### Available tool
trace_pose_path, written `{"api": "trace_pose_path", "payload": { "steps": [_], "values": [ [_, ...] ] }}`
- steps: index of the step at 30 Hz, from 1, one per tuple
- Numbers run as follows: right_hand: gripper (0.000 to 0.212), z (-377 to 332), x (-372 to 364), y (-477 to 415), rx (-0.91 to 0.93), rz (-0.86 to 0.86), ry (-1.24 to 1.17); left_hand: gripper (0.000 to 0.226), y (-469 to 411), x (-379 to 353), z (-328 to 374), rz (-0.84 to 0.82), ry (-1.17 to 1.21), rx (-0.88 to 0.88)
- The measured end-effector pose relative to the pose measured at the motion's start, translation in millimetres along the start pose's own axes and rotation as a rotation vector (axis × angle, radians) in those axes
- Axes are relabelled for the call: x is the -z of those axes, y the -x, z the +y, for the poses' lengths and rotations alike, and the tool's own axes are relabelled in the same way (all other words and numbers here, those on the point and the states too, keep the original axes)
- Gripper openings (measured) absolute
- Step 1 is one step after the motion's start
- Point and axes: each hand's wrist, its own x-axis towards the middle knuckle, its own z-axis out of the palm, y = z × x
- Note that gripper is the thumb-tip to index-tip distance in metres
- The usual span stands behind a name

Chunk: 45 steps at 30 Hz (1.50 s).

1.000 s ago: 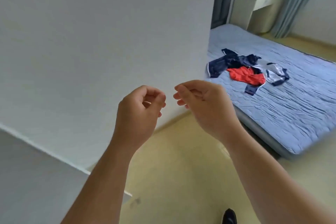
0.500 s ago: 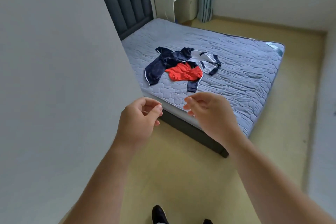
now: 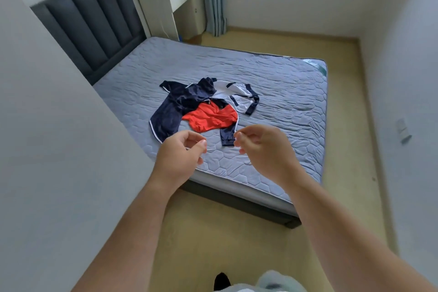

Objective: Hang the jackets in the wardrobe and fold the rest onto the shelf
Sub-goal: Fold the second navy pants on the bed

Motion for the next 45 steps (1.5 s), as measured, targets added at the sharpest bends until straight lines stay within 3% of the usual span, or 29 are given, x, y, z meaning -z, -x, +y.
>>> {"api": "trace_pose_path", "payload": {
  "steps": [6,13,22,25,30,42,45],
  "values": [
    [0.014,34,-5,-87,-0.123,0.040,0.032,0.005,-103,-36,-11,-0.172,-0.022,0.051],
    [0.017,97,-32,-221,-0.271,-0.026,0.000,0.006,-227,-85,-43,-0.236,-0.132,0.200],
    [0.027,131,-101,-347,-0.351,-0.230,0.133,0.006,-341,-88,-113,-0.181,-0.213,0.368],
    [0.035,143,-138,-368,-0.389,-0.297,0.173,0.002,-370,-83,-157,-0.217,-0.287,0.463],
    [0.037,177,-221,-398,-0.443,-0.405,0.259,0.019,-425,-79,-264,-0.350,-0.562,0.533],
    [0.036,257,-396,-454,-0.566,-0.366,0.219,0.043,-542,-88,-479,-0.695,-1.067,0.568],
    [0.035,275,-422,-455,-0.624,-0.374,0.194,0.050,-568,-90,-516,-0.746,-1.117,0.648]
  ]
}}
